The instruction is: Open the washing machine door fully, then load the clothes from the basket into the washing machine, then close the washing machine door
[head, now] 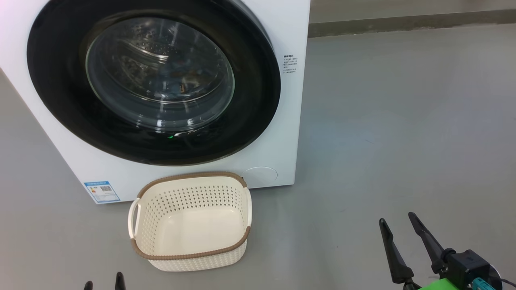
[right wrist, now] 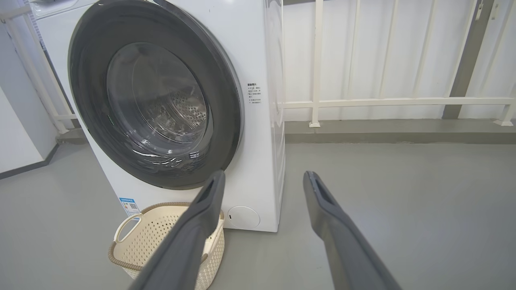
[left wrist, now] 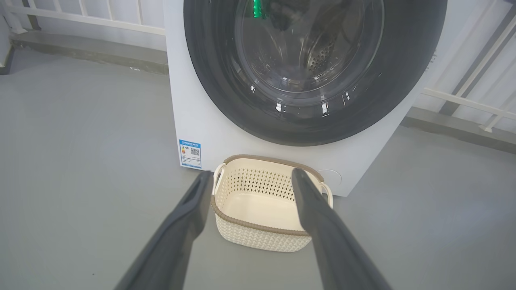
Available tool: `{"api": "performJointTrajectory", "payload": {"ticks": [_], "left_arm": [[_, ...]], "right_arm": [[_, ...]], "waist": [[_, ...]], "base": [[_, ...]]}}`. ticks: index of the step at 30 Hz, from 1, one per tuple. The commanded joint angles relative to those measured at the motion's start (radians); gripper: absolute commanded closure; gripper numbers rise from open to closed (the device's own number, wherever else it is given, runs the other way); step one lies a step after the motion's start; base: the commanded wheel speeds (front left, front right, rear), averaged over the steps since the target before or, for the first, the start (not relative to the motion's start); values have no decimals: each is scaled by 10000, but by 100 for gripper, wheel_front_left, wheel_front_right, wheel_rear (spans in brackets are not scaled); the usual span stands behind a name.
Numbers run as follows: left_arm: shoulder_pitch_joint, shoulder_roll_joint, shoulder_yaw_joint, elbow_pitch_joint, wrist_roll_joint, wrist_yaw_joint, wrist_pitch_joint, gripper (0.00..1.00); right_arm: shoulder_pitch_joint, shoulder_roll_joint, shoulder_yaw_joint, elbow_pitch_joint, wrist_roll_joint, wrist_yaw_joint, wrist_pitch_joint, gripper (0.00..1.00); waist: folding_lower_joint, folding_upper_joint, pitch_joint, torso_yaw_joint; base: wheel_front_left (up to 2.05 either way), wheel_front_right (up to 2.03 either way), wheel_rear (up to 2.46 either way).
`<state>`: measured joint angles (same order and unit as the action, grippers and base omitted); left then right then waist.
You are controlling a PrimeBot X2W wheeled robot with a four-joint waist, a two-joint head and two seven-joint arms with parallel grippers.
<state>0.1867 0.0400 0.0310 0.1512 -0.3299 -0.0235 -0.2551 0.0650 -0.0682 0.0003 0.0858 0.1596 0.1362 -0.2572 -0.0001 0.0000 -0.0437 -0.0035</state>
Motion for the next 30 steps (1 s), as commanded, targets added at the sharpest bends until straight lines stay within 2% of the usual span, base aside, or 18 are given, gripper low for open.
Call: {"api": "performJointTrajectory", "payload": {"ticks": [1, 11, 12, 20, 25, 30], "left_arm": [[-193, 102, 362, -299, 103, 3, -67, 0], [-168, 102, 449, -386, 207, 88, -67, 0], [3, 0, 112, -122, 129, 28, 1, 100], [-60, -205, 86, 500, -111, 5, 99, 100], [-166, -193, 118, 506, -631, -39, 249, 100], [-279, -180, 137, 521, -1149, -82, 384, 100]], "right_arm": [[-183, -55, 182, -178, -145, -55, -46, 0], [-208, -19, 110, -86, -131, -55, -46, 0], [0, 23, -113, 127, -10, 0, 0, 100], [39, 59, -112, 786, 266, 3, 65, 100], [-20, 57, -147, 803, 856, 0, 210, 100], [-97, 57, -182, 845, 1441, -2, 352, 100]], "waist": [[1, 0, -11, 18], [1, 0, -25, 111], [1, 0, -25, 113], [2, 0, -18, 115], [24, 0, -21, 112], [3, 0, 20, 109]], "base": [[0, 0, 0], [0, 0, 0], [0, 0, 0], [0, 0, 0], [0, 0, 0], [0, 0, 0]]}}
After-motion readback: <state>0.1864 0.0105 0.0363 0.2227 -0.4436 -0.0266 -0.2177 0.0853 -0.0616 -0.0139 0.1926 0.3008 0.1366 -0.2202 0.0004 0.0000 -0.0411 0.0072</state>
